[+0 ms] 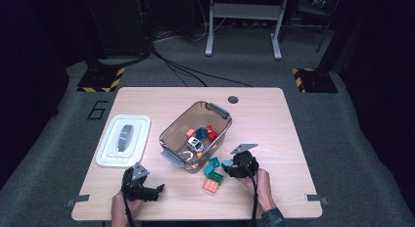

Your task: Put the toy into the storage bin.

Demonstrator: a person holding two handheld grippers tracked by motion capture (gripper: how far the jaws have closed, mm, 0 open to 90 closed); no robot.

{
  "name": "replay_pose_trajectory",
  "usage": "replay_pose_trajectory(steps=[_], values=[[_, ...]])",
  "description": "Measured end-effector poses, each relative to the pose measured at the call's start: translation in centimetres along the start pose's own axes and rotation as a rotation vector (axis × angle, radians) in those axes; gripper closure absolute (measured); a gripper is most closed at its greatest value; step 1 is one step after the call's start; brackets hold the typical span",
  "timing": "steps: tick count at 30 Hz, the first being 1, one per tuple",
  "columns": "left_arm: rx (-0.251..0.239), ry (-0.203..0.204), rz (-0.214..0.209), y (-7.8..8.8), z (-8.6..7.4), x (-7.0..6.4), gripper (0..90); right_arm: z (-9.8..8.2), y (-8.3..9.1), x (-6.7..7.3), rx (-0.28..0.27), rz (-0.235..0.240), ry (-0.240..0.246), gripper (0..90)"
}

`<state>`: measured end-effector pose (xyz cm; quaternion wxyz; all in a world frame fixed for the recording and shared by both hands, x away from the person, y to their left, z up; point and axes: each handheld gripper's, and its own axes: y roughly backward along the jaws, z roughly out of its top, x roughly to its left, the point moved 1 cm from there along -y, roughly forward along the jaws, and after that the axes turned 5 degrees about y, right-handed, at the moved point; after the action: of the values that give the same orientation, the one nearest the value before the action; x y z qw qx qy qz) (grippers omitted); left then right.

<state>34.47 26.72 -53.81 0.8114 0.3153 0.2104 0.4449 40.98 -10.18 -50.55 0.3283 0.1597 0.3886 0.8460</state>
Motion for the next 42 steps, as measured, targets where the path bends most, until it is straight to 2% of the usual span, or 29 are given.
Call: replay_pose_trajectory(steps=[6,21,22,41,42], values=[[0.0,-0.003,0.002,0.0,0.0,0.0,1.1,0.4,0.6,-0.5,-0.025,-0.008,-0.014,57.0],[0.0,0.001,0.0,0.0,0.0,0.0,1.1,1.0,1.6,-2.0,-0.047,-0.03,-0.065,57.0],[-0.001,0.002,0.0,0.0,0.0,0.0,1.1,1.1,1.7,-2.1,-0.05,-0.036,-0.056,57.0],[-0.001,0.003,0.0,0.0,0.0,0.0,1.1,2.6,3.1,-3.9,-0.08,-0.064,-0.086,57.0],[0.0,-0.003,0.002,0.0,0.0,0.0,1.1,2.7,3.3,-3.9,-0.076,-0.065,-0.104,57.0]])
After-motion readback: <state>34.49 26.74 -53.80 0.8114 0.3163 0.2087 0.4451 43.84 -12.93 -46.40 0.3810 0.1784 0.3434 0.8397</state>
